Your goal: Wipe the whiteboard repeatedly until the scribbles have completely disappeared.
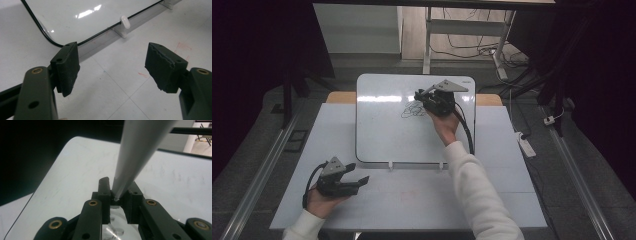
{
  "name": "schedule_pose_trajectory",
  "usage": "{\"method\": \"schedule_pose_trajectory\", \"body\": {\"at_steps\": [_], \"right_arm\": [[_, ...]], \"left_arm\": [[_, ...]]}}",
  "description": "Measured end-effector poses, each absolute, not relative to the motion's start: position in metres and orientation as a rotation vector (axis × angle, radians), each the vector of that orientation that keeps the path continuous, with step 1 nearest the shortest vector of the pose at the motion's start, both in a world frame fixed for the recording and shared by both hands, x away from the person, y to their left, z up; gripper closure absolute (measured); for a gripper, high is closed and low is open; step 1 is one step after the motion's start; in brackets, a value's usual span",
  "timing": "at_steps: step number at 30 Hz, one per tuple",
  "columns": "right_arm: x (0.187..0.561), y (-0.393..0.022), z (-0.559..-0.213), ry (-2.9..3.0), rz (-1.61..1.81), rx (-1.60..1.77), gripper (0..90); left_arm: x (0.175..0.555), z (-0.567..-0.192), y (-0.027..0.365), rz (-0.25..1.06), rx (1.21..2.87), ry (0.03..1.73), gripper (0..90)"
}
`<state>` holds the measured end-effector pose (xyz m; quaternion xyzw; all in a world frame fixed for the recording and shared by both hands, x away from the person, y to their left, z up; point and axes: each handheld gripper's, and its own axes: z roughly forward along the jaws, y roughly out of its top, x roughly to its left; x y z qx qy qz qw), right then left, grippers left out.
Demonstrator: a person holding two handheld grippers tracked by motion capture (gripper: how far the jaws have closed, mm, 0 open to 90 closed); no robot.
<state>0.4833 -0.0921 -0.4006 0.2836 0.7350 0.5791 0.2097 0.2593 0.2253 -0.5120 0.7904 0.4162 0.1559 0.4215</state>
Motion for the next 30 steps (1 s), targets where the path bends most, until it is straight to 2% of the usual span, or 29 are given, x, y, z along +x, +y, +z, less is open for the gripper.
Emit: {"method": "schedule_pose_trajectory", "body": {"at_steps": [8, 12, 17, 21, 25, 29, 30], "right_arm": [[0.478, -0.071, -0.412, 2.16, 1.531, 0.659, 77.7], [0.486, -0.085, -0.405, 2.027, 1.596, 0.808, 77.8], [0.473, -0.059, -0.416, 2.174, 1.504, 0.62, 77.8], [0.483, -0.071, -0.412, 2.076, 1.618, 0.787, 77.8], [0.473, -0.056, -0.421, 2.208, 1.55, 0.644, 77.8], [0.48, -0.071, -0.415, 2.09, 1.623, 0.803, 77.8], [0.473, -0.061, -0.421, 2.168, 1.587, 0.739, 77.8]], "left_arm": [[0.261, -0.513, 0.226, 0.388, 1.978, 1.046, 28.1], [0.26, -0.512, 0.225, 0.392, 1.979, 1.04, 28.0], [0.26, -0.512, 0.225, 0.392, 1.98, 1.045, 28.0], [0.259, -0.512, 0.225, 0.395, 1.981, 1.043, 28.0], [0.26, -0.512, 0.225, 0.393, 1.982, 1.043, 28.0], [0.258, -0.512, 0.225, 0.396, 1.981, 1.043, 28.0], [0.258, -0.512, 0.225, 0.396, 1.98, 1.042, 28.1]]}}
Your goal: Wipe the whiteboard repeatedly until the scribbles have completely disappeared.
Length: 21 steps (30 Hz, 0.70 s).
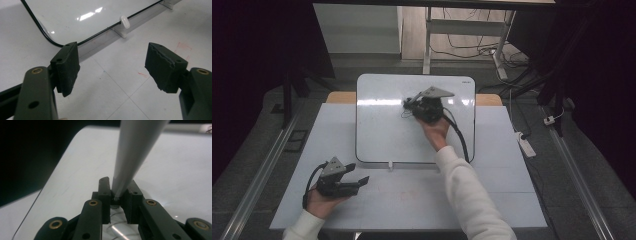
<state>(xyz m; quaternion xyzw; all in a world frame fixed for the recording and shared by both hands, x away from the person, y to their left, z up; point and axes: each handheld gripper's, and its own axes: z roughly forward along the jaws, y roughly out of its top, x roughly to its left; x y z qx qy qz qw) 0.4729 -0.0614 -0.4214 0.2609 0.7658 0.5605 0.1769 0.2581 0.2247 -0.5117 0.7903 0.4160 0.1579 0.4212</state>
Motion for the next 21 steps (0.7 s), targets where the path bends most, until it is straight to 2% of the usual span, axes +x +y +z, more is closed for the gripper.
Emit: {"method": "schedule_pose_trajectory", "body": {"at_steps": [4, 8, 13, 17, 21], "right_arm": [[0.457, -0.046, -0.43, 2.255, 1.487, 0.578, 77.8], [0.469, -0.066, -0.424, 2.141, 1.6, 0.775, 77.8], [0.449, -0.047, -0.437, 2.314, 1.461, 0.547, 77.8], [0.464, -0.066, -0.43, 2.185, 1.591, 0.75, 77.8], [0.45, -0.051, -0.436, 2.291, 1.467, 0.568, 77.8]], "left_arm": [[0.259, -0.512, 0.225, 0.395, 1.978, 1.047, 28.0], [0.257, -0.512, 0.224, 0.395, 1.978, 1.044, 28.0], [0.259, -0.512, 0.225, 0.392, 1.981, 1.047, 28.0], [0.258, -0.512, 0.225, 0.395, 1.978, 1.045, 28.0], [0.26, -0.512, 0.225, 0.392, 1.982, 1.046, 28.0]]}}
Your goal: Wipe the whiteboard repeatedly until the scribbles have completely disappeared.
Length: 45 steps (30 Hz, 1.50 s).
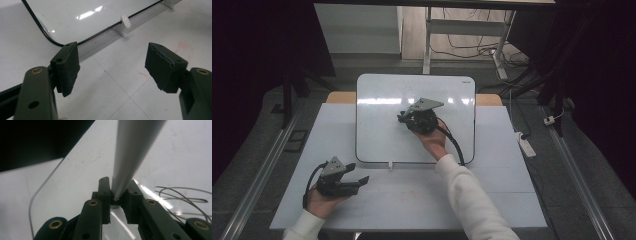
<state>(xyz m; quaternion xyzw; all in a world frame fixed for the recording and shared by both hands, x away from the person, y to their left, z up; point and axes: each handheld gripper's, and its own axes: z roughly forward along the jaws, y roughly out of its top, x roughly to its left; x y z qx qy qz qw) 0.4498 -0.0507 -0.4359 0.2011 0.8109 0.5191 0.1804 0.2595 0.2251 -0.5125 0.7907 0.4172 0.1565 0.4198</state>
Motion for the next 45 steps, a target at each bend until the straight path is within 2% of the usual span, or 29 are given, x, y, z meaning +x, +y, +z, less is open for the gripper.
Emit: {"method": "schedule_pose_trajectory", "body": {"at_steps": [5, 9, 15, 20, 25, 30, 35, 40, 45], "right_arm": [[0.465, -0.072, -0.425, 2.137, 1.565, 0.742, 77.8], [0.449, -0.057, -0.436, 2.271, 1.464, 0.553, 77.8], [0.464, -0.078, -0.427, 2.142, 1.567, 0.735, 77.8], [0.45, -0.061, -0.435, 2.27, 1.459, 0.563, 77.8], [0.463, -0.083, -0.428, 2.128, 1.586, 0.761, 77.8], [0.444, -0.064, -0.44, 2.297, 1.451, 0.535, 77.8], [0.462, -0.084, -0.429, 2.105, 1.577, 0.745, 77.8], [0.453, -0.064, -0.432, 2.19, 1.474, 0.584, 77.8], [0.467, -0.08, -0.423, 2.033, 1.57, 0.766, 77.8]], "left_arm": [[0.258, -0.512, 0.225, 0.395, 1.98, 1.047, 28.1], [0.26, -0.513, 0.225, 0.397, 1.981, 1.051, 28.1], [0.257, -0.511, 0.226, 0.407, 1.965, 1.053, 28.2], [0.26, -0.512, 0.226, 0.401, 1.973, 1.055, 28.2], [0.257, -0.511, 0.226, 0.405, 1.967, 1.051, 28.2], [0.259, -0.513, 0.226, 0.401, 1.973, 1.053, 28.3], [0.258, -0.512, 0.225, 0.406, 1.973, 1.05, 28.3], [0.259, -0.513, 0.224, 0.401, 1.977, 1.053, 28.3], [0.258, -0.513, 0.224, 0.404, 1.978, 1.047, 28.3]]}}
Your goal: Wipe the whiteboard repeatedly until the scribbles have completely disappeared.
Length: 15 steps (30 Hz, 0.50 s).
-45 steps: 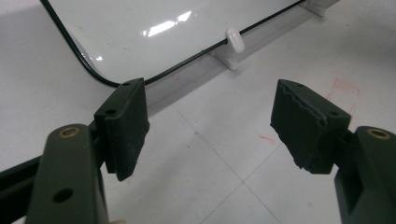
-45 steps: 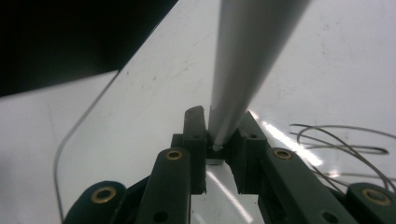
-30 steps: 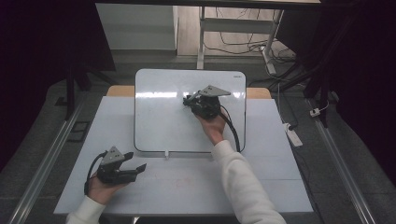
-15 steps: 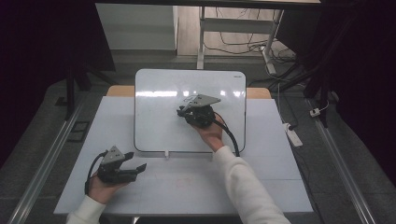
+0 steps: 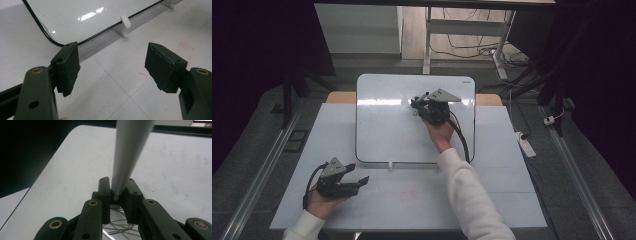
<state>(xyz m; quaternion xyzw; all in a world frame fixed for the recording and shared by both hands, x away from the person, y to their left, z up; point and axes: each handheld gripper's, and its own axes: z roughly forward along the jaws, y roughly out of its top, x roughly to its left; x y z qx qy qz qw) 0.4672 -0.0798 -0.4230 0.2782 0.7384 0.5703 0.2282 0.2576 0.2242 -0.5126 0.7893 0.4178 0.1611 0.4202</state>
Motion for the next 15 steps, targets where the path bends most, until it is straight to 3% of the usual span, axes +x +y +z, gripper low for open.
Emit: {"method": "schedule_pose_trajectory", "body": {"at_steps": [4, 9, 13, 15], "right_arm": [[0.454, -0.058, -0.431, 2.155, 1.475, 0.589, 77.8], [0.47, -0.077, -0.425, 2.023, 1.626, 0.798, 77.8], [0.457, -0.062, -0.428, 2.127, 1.475, 0.608, 77.8], [0.464, -0.074, -0.423, 2.085, 1.513, 0.669, 77.8]], "left_arm": [[0.259, -0.514, 0.224, 0.403, 1.981, 1.049, 28.3], [0.257, -0.512, 0.224, 0.407, 1.979, 1.044, 28.3], [0.259, -0.513, 0.224, 0.405, 1.982, 1.047, 28.3], [0.258, -0.512, 0.225, 0.406, 1.981, 1.046, 28.3]]}}
